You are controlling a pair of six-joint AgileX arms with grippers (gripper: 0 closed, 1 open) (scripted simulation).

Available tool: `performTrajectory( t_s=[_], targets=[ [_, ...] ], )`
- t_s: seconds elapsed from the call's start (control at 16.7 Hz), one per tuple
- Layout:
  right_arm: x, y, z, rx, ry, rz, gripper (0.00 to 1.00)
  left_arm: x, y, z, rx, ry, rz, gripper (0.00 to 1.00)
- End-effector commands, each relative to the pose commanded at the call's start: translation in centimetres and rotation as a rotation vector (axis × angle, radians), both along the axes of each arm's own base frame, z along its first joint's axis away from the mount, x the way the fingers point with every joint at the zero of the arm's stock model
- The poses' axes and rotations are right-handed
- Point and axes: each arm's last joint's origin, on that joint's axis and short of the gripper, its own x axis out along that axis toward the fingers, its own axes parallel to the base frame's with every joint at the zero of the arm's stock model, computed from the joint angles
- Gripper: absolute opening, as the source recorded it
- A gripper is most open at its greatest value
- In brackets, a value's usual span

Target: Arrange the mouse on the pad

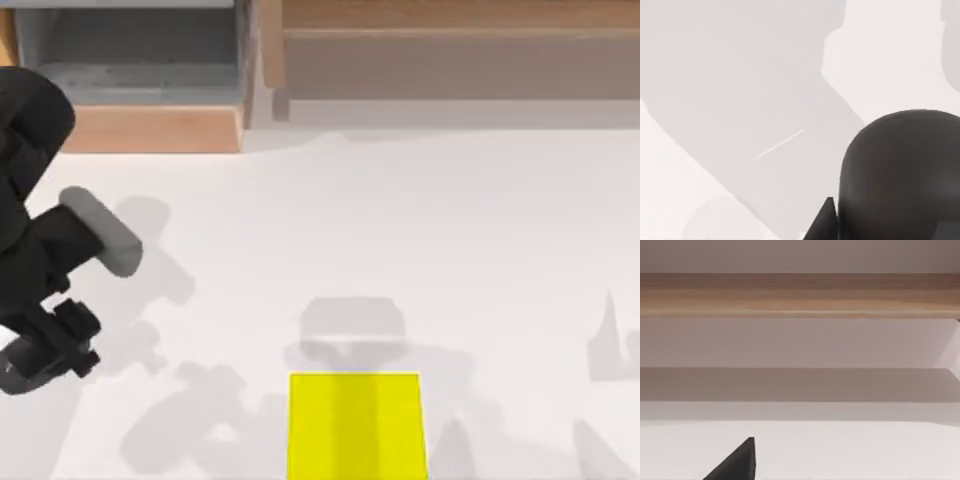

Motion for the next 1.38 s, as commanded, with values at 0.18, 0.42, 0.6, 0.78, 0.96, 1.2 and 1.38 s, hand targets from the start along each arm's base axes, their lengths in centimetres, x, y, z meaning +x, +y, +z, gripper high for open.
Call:
performTrajectory(
  t_s=[0.18,0.42,0.6,0.78,0.96,1.2,1.38],
  targets=[
    [0.0,0.0,0.0,0.000,0.000,0.000,1.00,1.0,-4.2,-0.5,-0.015,0.034,-0.455,0.00],
    [0.0,0.0,0.0,0.000,0.000,0.000,1.00,1.1,-10.7,-1.6,-0.050,0.075,-1.098,0.00],
    [0.0,0.0,0.0,0.000,0.000,0.000,1.00,0.0,-15.7,-2.4,-0.076,0.086,-1.545,0.00],
    [0.0,0.0,0.0,0.000,0.000,0.000,1.00,-1.7,-19.8,-2.7,-0.089,0.060,-1.923,0.00],
    [0.0,0.0,0.0,0.000,0.000,0.000,1.00,-3.3,-22.6,-2.7,-0.088,0.022,-2.184,0.00],
    [0.0,0.0,0.0,0.000,0.000,0.000,1.00,-4.3,-24.1,-2.6,-0.081,-0.004,-2.313,0.00],
    [0.0,0.0,0.0,0.000,0.000,0.000,1.00,-4.3,-24.1,-2.6,-0.081,-0.004,-2.313,0.00]
  ],
)
